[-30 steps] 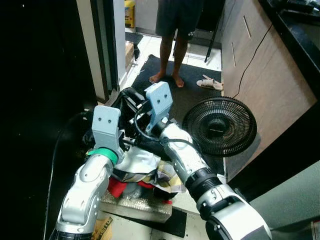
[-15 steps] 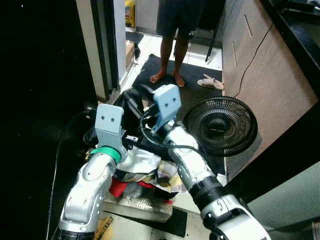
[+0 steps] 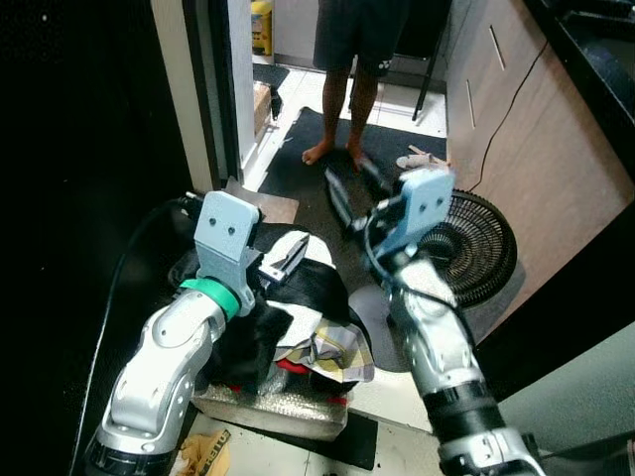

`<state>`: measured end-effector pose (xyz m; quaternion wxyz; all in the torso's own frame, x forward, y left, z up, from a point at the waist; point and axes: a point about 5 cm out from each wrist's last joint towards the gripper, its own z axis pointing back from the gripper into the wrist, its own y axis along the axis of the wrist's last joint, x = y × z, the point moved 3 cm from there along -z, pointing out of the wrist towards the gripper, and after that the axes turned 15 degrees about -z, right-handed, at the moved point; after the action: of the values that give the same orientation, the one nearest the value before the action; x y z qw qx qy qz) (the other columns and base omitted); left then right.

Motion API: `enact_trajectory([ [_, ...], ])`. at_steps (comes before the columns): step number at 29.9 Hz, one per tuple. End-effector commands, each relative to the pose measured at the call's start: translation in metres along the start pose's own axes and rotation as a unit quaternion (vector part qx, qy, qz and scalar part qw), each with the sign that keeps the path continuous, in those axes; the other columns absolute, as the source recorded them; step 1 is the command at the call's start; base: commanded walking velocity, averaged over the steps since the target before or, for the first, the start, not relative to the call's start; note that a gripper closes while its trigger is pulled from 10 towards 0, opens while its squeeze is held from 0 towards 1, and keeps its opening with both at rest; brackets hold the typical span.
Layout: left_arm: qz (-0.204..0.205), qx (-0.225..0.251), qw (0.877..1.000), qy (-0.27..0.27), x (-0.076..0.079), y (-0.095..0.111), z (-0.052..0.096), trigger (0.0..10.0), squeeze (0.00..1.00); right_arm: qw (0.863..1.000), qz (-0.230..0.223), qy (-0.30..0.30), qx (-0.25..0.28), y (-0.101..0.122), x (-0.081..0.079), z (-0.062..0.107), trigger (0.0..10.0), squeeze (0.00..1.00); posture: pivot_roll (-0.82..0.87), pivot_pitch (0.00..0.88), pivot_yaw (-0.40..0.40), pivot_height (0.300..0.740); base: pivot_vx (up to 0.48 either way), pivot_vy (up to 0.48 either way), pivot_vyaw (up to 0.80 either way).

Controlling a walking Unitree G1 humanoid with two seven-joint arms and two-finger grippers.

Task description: Clothes washing

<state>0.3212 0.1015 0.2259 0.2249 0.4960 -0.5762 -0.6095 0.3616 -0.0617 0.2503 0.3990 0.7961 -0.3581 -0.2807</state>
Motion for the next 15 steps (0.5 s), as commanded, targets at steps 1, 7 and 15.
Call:
enact_trajectory([
  [1,0.019,-0.017,1.0,0.004,0.002,-0.008,0.007,10.0,0.0,1.0,0.003,0.0,-0.018,-0.007,-0.002,0.009,10.0,0.0,0.07,0.166,0.016,0.74,0.0,0.0,0.0],
  [7,0.01,-0.061,0.998,0.004,0.011,-0.034,0.02,10.0,0.0,0.997,0.008,-0.018,-0.074,-0.033,0.002,0.035,10.0,0.0,0.08,0.168,0.003,0.74,0.0,0.0,0.0],
  [15,0.019,-0.138,0.99,0.032,0.021,-0.083,0.021,10.0,0.0,0.985,0.018,-0.039,-0.167,-0.07,0.018,0.062,10.0,0.0,0.08,0.168,-0.008,0.74,0.0,0.0,0.0],
])
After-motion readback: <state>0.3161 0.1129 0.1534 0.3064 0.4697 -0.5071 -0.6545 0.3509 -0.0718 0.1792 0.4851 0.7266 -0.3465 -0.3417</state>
